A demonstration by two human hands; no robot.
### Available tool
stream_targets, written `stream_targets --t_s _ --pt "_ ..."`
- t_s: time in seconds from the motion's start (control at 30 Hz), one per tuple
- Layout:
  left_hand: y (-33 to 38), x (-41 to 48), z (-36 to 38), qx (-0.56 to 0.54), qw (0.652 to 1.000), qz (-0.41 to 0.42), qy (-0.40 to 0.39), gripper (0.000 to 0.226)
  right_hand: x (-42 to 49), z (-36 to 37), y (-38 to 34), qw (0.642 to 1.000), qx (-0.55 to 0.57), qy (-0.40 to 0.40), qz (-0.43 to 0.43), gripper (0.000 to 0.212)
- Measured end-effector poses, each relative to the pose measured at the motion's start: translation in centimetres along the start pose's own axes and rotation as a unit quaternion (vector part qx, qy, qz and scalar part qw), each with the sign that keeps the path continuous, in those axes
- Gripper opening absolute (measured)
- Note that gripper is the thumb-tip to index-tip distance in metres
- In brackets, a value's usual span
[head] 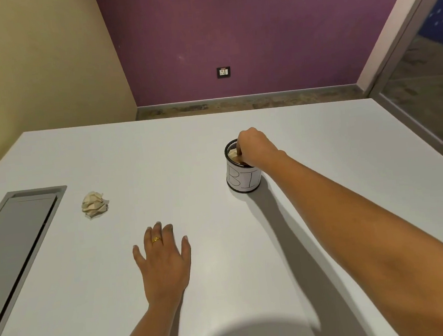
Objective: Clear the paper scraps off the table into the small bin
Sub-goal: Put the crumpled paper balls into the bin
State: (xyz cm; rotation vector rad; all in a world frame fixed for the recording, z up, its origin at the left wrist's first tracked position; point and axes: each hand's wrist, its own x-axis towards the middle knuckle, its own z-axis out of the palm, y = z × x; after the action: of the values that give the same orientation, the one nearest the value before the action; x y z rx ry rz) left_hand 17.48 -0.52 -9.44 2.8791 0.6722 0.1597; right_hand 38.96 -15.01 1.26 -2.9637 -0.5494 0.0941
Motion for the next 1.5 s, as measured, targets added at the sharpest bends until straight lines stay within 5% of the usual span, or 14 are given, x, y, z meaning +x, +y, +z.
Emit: stream_targets --t_s 0.5,0.77,0.97,1.1,1.17,1.33,1.5 --pt "0.1 0.0 -0.2 0.011 1.0 -0.005 -0.01 0.065 1.5 0.8 -0.3 0.993 -0.085 -0.076 -0.021 0.026" --pt "0.1 -0.1 -0.3 0.012 1.0 -0.005 -0.012 0.066 1.2 0.7 0.4 0.995 0.018 -0.084 0.055 0.028" --pt "0.2 -0.1 -0.3 0.009 1.0 -0.004 -0.009 0.062 -1.0 0.4 1.2 0.977 0.192 0.039 0.083 0.018" --pt "0.2 -0.1 -0.2 0.009 1.0 -0.002 -0.006 0.061 -5.0 1.0 2.7 0.9 0.329 0.259 0.122 0.016" --pt "0.1 -0.1 -0.1 0.007 1.0 -0.003 -0.005 0.062 -7.0 2.6 3.7 0.874 0.337 0.305 0.168 0.017" --pt "0.0 0.0 0.1 0.005 1.0 0.001 -0.003 0.065 -11.1 8.4 6.3 0.909 0.269 0.241 0.206 0.026" --pt "-0.1 0.0 0.2 0.001 1.0 0.0 0.0 0.066 -13.2 11.8 7.2 0.961 0.134 0.082 0.228 0.053"
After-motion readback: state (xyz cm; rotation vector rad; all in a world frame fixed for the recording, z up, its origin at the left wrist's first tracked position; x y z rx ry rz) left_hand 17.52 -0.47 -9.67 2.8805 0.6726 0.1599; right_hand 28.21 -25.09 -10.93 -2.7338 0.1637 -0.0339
